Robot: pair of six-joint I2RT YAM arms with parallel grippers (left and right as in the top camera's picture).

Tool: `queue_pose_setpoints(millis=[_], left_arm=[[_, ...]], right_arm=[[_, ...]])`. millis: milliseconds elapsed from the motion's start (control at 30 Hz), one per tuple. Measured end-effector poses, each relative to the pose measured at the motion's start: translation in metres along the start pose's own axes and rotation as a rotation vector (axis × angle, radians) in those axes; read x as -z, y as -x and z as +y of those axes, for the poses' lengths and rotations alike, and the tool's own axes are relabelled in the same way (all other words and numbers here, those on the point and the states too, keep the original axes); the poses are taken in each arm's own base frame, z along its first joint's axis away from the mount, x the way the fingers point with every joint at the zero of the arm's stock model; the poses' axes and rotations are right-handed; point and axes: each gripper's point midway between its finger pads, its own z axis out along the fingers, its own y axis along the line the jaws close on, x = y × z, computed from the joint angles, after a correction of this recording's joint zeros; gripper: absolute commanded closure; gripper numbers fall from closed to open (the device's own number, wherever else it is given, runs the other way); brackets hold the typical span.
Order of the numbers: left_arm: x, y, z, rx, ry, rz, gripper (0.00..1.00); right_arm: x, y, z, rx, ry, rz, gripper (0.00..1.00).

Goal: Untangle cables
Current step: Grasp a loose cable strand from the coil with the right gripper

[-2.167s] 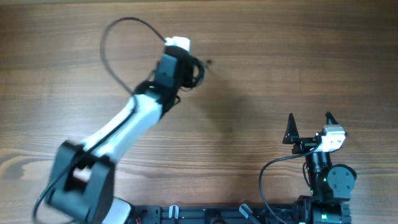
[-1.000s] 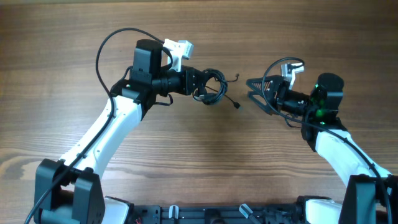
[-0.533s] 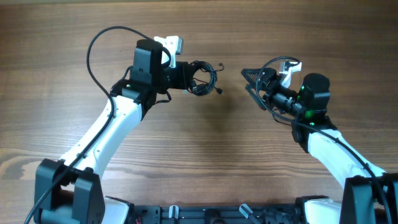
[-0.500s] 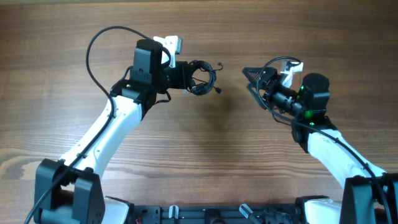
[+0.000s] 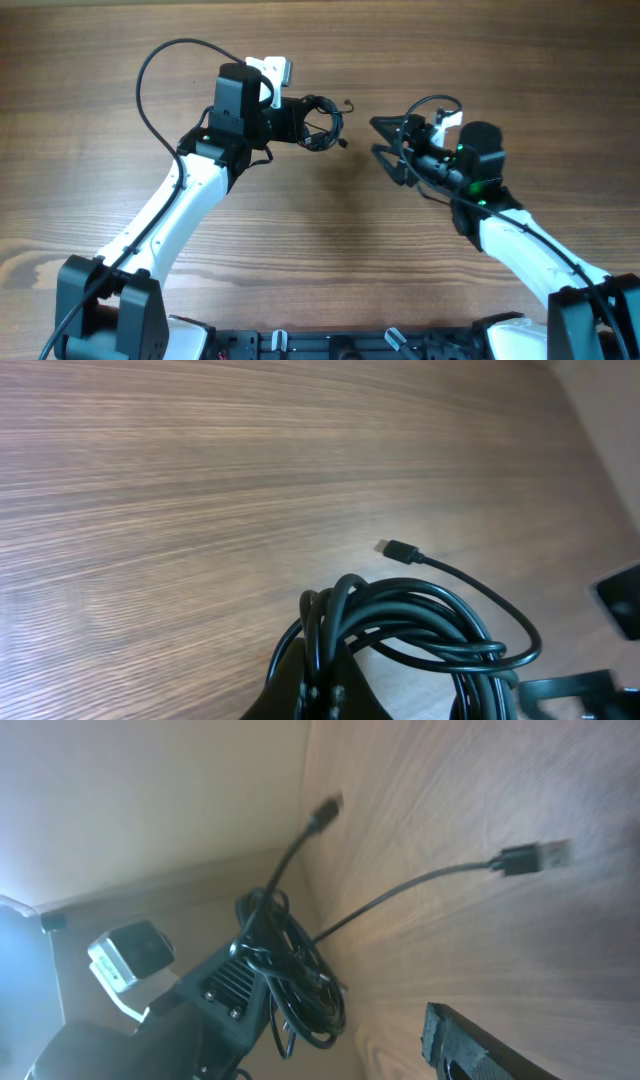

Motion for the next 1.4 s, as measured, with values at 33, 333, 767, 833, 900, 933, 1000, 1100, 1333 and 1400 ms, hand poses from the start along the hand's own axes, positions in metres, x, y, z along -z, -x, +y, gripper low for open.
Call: queue_pose_setpoints(millis=[33,333,767,833,900,933,1000,1100,1333,1400], left_arm=[[0.0,0.0,-0.004,-0.002,-0.026,0.004,0.96],[0.006,-0.01,-0.047,-0.021,-0.265,0.064,0.96],[-0.004,-0.031,-0.022,0.049,-0.053,0.117,0.96],[-0.004,-0.03,-0.02,0.056,-0.037,0.112,0.96],[-0.004,-0.029,-0.016,0.075,-0.018,0.105,0.96],[-0.004,-0.029,-0.015,0.091,-0.007,0.104,0.96],[-0.004,-0.03,-0.009,0.119,0.023,0.103,0.96],[-0.004,-0.031,-0.004,0.174,0.054,0.101,0.96],[-0.003,-0.036,-0.009,0.212,0.031,0.127,0.96],[-0.002,-0.041,-0.013,0.217,0.006,0.154,0.96]], right_arm=[[-0.003,-0.002,0.0,-0.017,-0.004,-0.01,0.27],[-0.002,0.014,0.01,-0.057,0.039,-0.109,0.59],[0.004,0.018,0.032,0.435,0.099,-0.12,0.95],[0.0,0.011,0.043,0.559,0.117,-0.089,0.95],[-0.009,-0.002,0.059,0.677,0.122,-0.047,0.95],[-0.013,-0.007,0.059,0.696,0.104,-0.029,0.95],[-0.025,-0.023,0.062,0.779,0.061,0.001,0.95],[-0.04,-0.044,0.05,0.849,-0.014,0.013,0.96],[-0.046,-0.043,0.023,0.916,-0.181,-0.061,0.95],[-0.045,-0.037,0.022,0.939,-0.2,-0.091,0.96]])
